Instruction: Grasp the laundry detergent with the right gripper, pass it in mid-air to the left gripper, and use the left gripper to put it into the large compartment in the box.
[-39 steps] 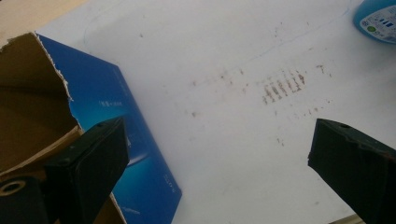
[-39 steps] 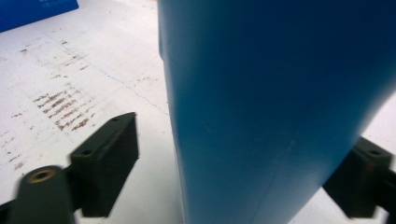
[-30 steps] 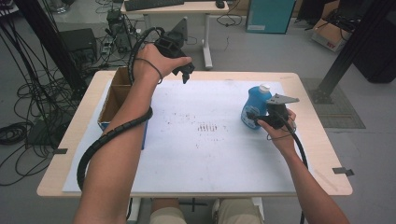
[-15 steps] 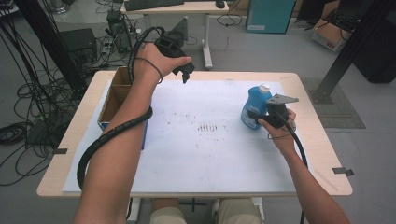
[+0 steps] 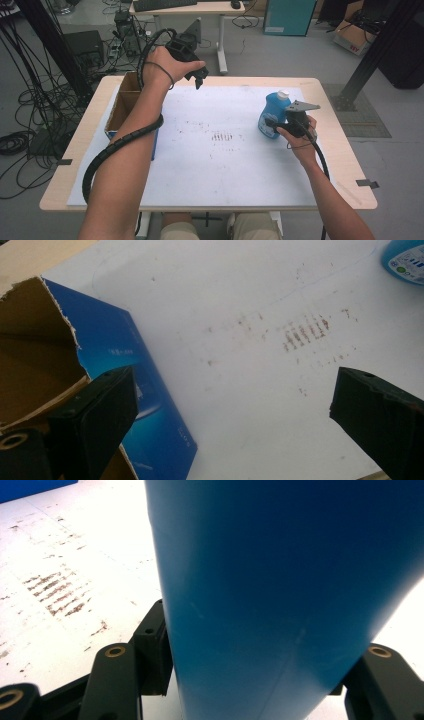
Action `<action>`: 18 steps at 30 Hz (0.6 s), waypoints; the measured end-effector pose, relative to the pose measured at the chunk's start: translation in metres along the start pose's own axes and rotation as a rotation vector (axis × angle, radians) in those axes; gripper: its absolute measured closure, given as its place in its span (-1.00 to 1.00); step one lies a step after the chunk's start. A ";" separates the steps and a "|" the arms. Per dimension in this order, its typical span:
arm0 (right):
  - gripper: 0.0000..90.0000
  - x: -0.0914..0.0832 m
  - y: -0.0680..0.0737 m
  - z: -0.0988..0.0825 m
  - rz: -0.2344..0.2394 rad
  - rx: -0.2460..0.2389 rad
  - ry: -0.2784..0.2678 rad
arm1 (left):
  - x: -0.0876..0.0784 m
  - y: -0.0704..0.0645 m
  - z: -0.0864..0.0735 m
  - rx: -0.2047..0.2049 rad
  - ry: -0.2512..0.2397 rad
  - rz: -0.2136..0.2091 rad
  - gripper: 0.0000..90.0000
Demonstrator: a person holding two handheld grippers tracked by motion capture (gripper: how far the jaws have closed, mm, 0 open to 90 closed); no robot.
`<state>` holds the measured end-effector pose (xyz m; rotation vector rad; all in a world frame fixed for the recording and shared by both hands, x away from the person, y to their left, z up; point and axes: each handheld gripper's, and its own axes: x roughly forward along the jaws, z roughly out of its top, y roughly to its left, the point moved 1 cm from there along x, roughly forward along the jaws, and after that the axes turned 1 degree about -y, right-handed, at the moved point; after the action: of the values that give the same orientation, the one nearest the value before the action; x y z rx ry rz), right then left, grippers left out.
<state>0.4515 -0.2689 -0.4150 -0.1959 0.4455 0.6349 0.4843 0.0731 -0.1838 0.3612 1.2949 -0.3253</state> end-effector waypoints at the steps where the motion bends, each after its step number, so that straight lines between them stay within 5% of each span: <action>1: -0.10 0.000 0.000 0.000 0.002 -0.001 0.001 | 0.000 0.000 0.000 0.004 0.003 0.002 -0.88; 18: -0.09 0.000 0.000 0.000 0.004 -0.004 0.000 | -0.001 -0.001 0.000 0.004 -0.002 0.003 -0.88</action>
<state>0.4516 -0.2692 -0.4149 -0.1984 0.4449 0.6395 0.4838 0.0723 -0.1825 0.3664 1.2918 -0.3260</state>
